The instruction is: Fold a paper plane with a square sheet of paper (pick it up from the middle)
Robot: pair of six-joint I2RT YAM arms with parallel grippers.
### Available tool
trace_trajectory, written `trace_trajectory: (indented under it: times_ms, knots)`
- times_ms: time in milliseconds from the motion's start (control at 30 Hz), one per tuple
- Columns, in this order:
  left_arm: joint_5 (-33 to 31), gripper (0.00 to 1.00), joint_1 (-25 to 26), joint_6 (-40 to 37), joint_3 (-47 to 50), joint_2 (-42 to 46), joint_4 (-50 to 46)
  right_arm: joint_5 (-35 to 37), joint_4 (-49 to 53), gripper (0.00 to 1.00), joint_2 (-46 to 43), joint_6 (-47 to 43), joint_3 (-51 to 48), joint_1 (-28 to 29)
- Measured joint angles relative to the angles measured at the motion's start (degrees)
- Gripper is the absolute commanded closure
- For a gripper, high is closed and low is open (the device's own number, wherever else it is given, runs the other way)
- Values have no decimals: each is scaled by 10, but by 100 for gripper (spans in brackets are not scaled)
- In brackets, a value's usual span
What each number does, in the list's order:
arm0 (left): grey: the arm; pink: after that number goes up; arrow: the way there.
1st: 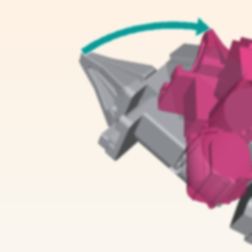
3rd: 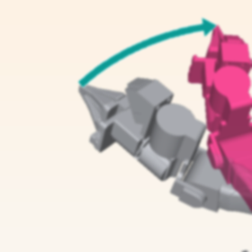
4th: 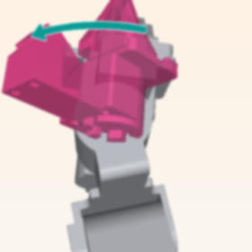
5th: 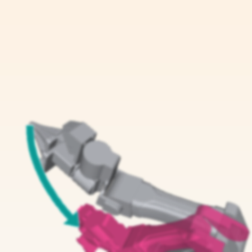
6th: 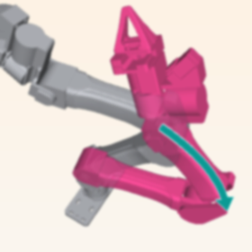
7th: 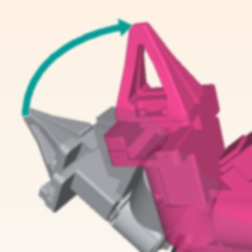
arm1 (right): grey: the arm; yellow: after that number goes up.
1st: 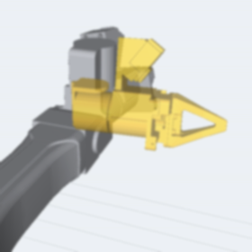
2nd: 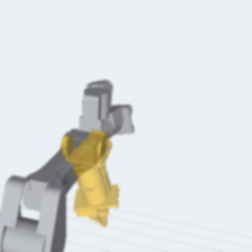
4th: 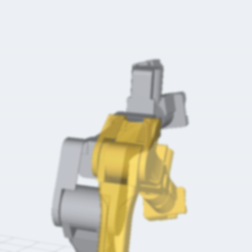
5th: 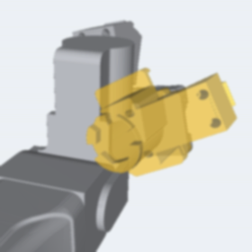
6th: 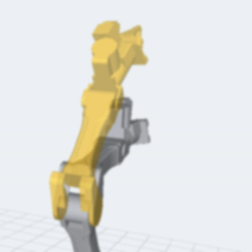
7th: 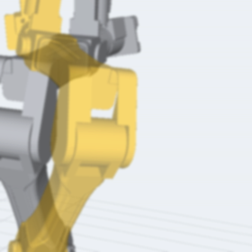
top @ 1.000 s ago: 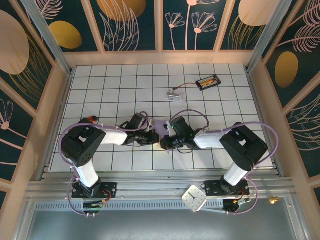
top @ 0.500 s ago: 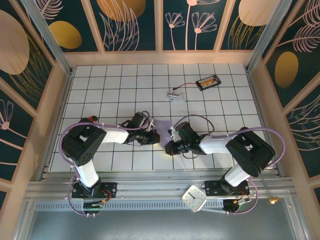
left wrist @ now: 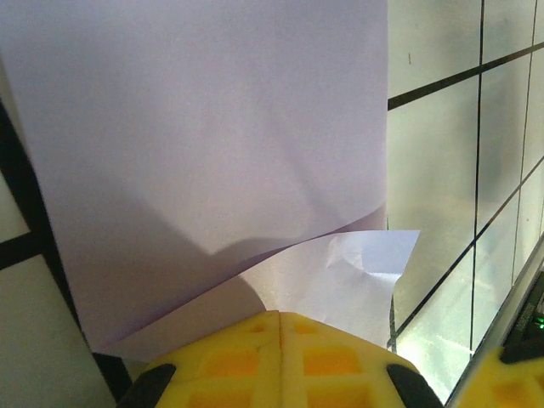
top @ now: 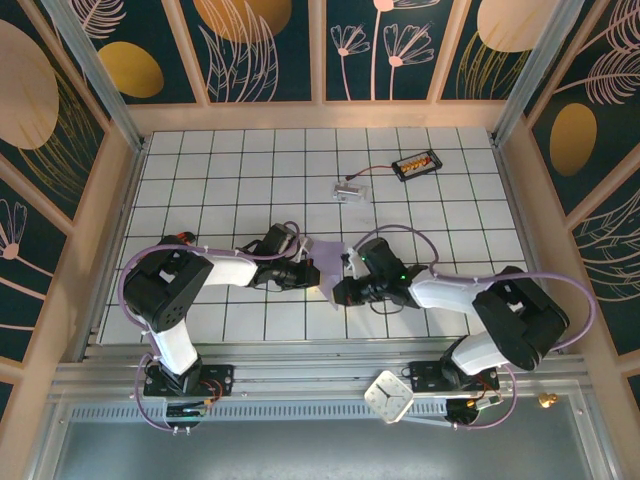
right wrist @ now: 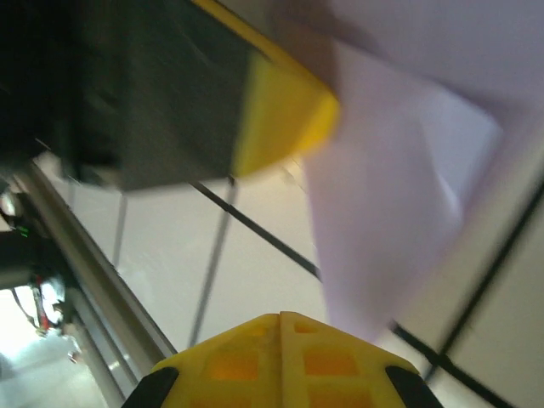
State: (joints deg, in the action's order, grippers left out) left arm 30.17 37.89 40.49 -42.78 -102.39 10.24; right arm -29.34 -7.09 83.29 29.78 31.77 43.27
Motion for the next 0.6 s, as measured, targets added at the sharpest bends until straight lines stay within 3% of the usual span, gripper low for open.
trace_trajectory:
  times_ms: [267,600]
  knots:
    - [0,100,0,0,-1,0,-1,-19,-63,100,82,12,1,0]
    - [19,100,-14,0,8,0,16,-21,-106,100,85,26,-31,-3]
